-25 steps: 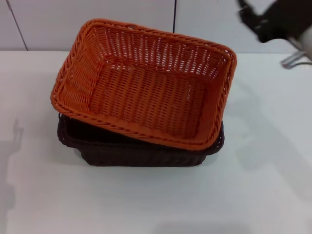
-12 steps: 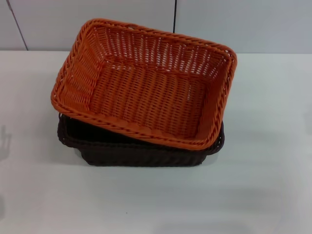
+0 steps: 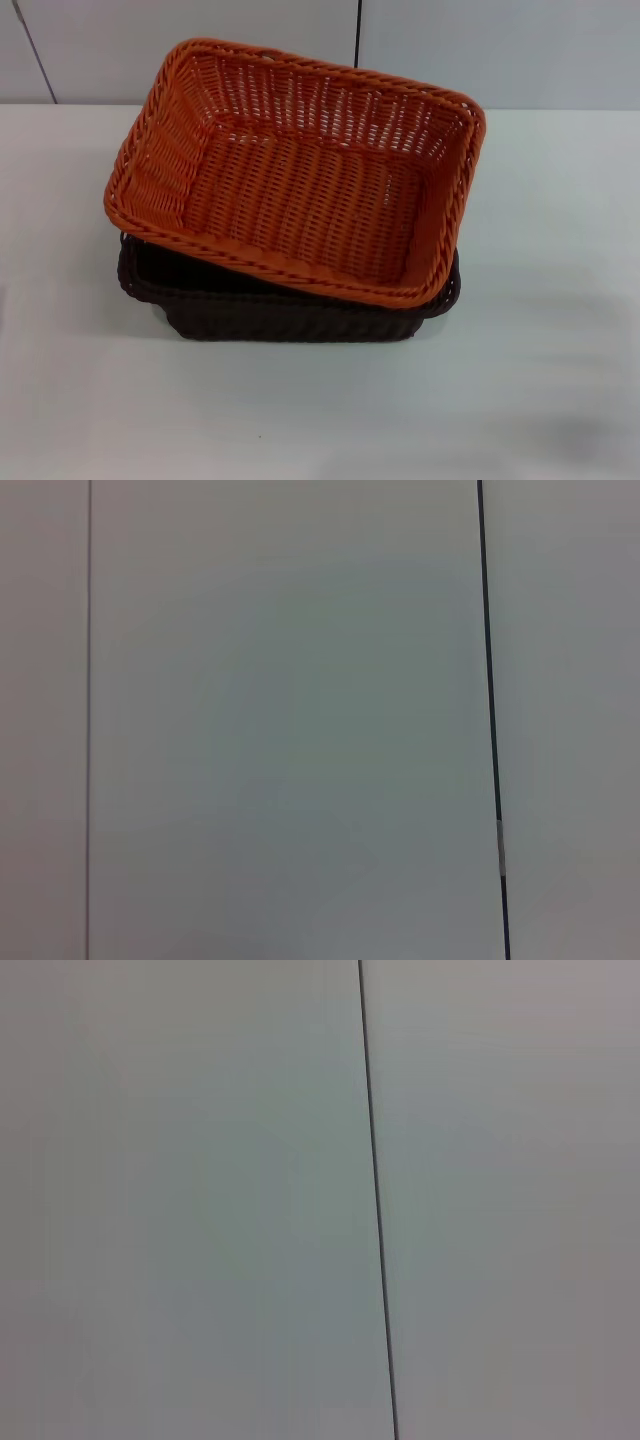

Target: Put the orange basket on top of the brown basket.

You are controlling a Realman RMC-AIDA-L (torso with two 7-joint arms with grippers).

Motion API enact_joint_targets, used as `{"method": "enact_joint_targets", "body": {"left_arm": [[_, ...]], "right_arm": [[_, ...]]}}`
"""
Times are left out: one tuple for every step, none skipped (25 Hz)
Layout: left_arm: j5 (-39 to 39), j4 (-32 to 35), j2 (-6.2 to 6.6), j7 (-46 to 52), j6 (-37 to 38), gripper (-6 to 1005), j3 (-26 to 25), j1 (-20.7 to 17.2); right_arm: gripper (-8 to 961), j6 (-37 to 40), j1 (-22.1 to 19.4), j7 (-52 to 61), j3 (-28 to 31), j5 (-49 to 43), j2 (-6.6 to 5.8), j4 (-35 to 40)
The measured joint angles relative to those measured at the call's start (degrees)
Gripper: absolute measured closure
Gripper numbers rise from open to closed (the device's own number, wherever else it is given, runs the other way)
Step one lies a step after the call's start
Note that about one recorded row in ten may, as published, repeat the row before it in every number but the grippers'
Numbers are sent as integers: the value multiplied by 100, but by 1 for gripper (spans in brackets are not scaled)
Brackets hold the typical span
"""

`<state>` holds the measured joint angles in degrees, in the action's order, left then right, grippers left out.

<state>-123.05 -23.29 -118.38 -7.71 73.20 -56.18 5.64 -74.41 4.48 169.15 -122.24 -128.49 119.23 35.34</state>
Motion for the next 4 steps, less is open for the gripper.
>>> {"method": "enact_joint_targets", "body": {"left_arm": [[0,21,-3,0,3,245,8,-5],[0,21,-3,0,3,245,8,-5],[0,33,-6,-1,4,245,13,-10],[0,39,-6,-1,4,245,16,-15]], "right_arm": [[344,-1,17,2,-30,4,5,-48],[344,-1,17,2,-30,4,5,-48],[344,-3,31,3,-49,5,7,-66],[344,-14,43,3,-59,7,7,-80]]}}
